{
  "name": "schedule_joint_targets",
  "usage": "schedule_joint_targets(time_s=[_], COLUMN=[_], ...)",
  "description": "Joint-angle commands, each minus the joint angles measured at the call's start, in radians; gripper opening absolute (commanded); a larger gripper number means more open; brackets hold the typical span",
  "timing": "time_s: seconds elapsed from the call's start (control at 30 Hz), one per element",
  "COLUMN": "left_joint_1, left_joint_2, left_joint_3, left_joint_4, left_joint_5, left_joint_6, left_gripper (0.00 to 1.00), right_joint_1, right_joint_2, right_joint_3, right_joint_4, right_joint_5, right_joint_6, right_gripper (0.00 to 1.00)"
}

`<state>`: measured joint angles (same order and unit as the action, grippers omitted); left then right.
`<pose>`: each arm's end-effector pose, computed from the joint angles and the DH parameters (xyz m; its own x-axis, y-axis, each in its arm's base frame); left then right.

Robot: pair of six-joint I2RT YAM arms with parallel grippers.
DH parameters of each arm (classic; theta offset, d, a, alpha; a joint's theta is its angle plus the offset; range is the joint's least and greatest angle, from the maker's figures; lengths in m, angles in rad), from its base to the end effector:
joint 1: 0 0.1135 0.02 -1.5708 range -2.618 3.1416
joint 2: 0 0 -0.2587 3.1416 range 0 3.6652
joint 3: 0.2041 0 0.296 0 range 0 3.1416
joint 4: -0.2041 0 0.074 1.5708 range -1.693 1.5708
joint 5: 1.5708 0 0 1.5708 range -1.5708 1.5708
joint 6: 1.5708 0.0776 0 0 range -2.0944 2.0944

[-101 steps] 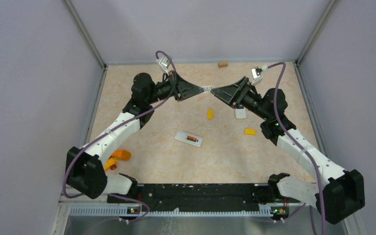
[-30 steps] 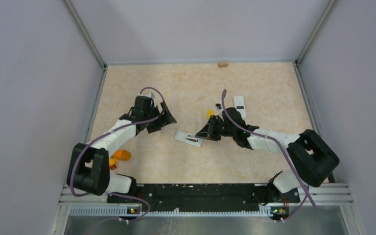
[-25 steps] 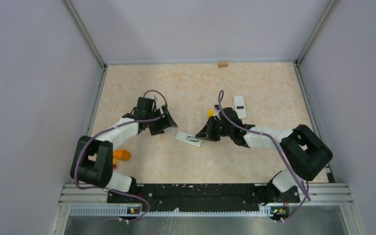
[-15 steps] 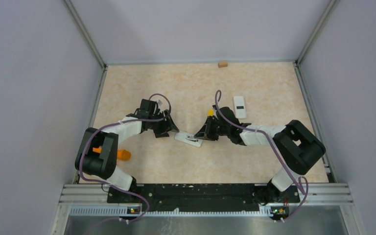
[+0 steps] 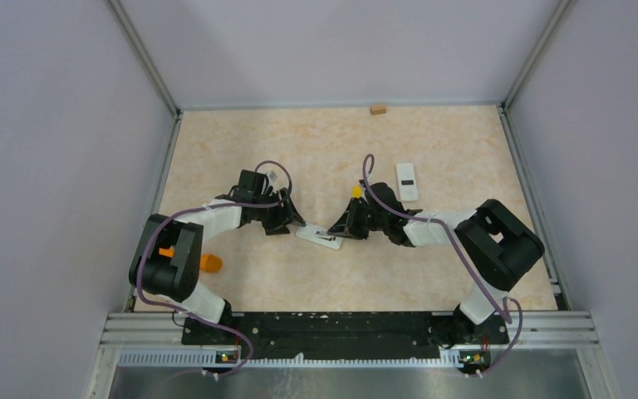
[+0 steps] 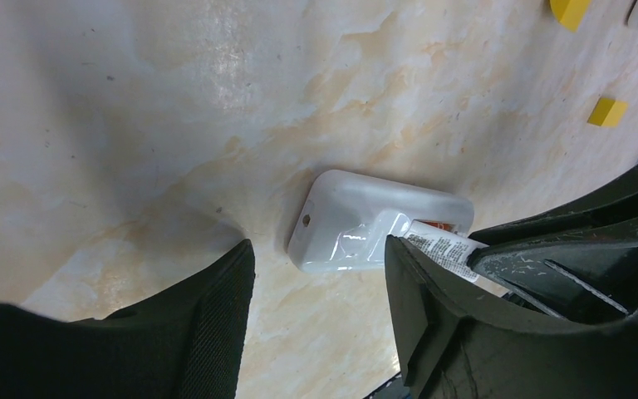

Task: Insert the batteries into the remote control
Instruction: Load the battery cover into the remote control.

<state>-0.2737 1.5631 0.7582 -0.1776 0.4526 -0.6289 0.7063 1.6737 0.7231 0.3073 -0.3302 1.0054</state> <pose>0.3201 -0.1251 0.0852 -0.9281 -0.2889 -0.2348 -0.0856 0.7794 -0.6206 0.2741 0.2669 0.0814 -0.9295 0.2569 -0.2644 -0.0493 0.6241 0.7798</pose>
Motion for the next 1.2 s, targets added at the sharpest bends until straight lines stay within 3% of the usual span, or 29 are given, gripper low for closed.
schedule_joint_targets(time_s=[0.0, 0.17, 0.6, 1.17], left_joint_1=[0.004, 0.004, 0.004, 0.005], left_joint_2=[0.008, 0.007, 0.003, 0.004], left_joint_3=[-0.011, -0.021, -0.019, -0.005], left_joint_4=[0.041, 0.048, 0.053, 0.030], left_joint_5=[0.022, 0.027, 0.025, 0.007], left_joint_6=[0.004, -0.003, -0.008, 0.007], left_gripper=[0.62, 0.61, 0.62, 0.63], right_joint_1=[0.014, 0.013, 0.014, 0.013], right_joint_2=[0.019, 0.012, -0.023, -0.104], right_joint_3=[0.021, 0.012, 0.054, 0.104], right_joint_4=[0.043, 0.010, -0.122, -0.266], right_joint_5=[0.003, 0.005, 0.025, 0.084], right_joint_6=[0.024, 0.058, 0.057, -0.002], right_gripper=[0.00, 0.00, 0.30, 0.37])
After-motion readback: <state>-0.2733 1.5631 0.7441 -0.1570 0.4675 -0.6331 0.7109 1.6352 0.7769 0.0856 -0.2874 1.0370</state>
